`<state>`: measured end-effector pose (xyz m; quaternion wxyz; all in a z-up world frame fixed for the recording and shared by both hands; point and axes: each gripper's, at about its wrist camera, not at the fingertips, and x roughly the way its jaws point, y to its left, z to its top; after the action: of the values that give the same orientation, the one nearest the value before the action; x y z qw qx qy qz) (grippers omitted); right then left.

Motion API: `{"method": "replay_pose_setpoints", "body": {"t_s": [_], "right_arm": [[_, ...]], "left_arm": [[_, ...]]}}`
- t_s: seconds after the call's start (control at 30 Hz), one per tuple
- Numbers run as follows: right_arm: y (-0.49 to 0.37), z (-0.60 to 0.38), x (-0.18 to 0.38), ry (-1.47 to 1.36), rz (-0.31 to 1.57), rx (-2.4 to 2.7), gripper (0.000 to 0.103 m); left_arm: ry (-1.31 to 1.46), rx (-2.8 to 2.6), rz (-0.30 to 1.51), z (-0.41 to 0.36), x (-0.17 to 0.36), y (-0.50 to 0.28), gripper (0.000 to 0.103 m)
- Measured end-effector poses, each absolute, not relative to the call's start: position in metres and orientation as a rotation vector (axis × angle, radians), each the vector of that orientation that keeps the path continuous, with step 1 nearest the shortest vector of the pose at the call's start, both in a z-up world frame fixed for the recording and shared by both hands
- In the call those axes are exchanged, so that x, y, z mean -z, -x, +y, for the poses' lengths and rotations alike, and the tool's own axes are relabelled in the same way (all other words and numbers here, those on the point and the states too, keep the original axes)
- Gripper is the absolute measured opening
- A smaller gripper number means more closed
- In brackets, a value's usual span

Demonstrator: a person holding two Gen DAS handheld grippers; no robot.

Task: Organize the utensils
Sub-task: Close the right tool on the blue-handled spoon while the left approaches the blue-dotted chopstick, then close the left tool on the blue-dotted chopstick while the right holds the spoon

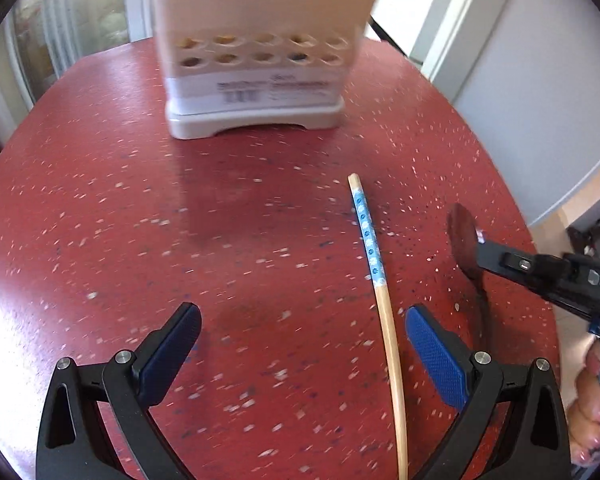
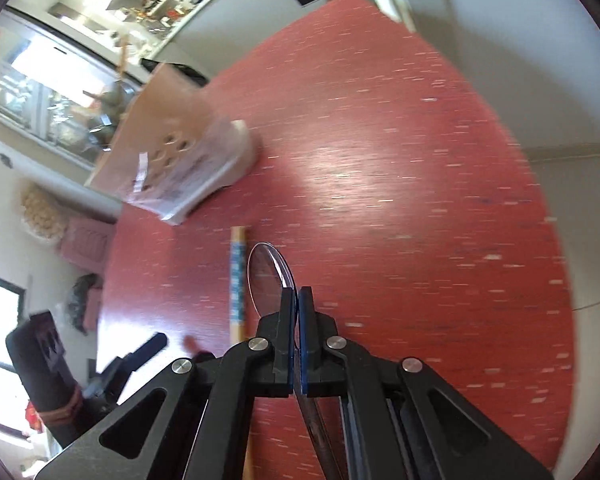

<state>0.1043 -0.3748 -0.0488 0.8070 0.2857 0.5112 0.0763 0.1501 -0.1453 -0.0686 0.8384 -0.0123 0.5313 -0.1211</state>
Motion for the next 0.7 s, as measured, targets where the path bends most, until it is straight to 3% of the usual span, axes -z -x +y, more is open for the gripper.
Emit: {"method": "replay_pose_setpoints", "body": {"t_s": [0.2,0.27,0.33,0.6,0.7], "right_arm": [[-0.106,-0.396,0.054,-0.515,1.167,-0.092,0.003],[-0.108,-0.399,0.055,-0.493,1.197,-0.08,0.014],[-0.105,-0.4,0.053,-0.482,1.203,-0.096,0.036],[-0.1,-0.363,0.047,-0.207,1.304,-0.097,0.036],[-0.098,-0.349,0.048,-0.082,1.311,-0.069,0.031]], "left_arm": [[-0.149,0.229,1.136,-0.18,0.07,-0.156,0.103],[-0.179,0.242,1.146,-0.184,0.068,-0.157,0.103],[-0.198,0.262,1.155,-0.186,0.066,-0.159,0.102],[-0.247,0.313,1.193,-0.206,0.062,-0.17,0.09],[-0.243,0.345,1.217,-0.215,0.061,-0.176,0.08]]}}
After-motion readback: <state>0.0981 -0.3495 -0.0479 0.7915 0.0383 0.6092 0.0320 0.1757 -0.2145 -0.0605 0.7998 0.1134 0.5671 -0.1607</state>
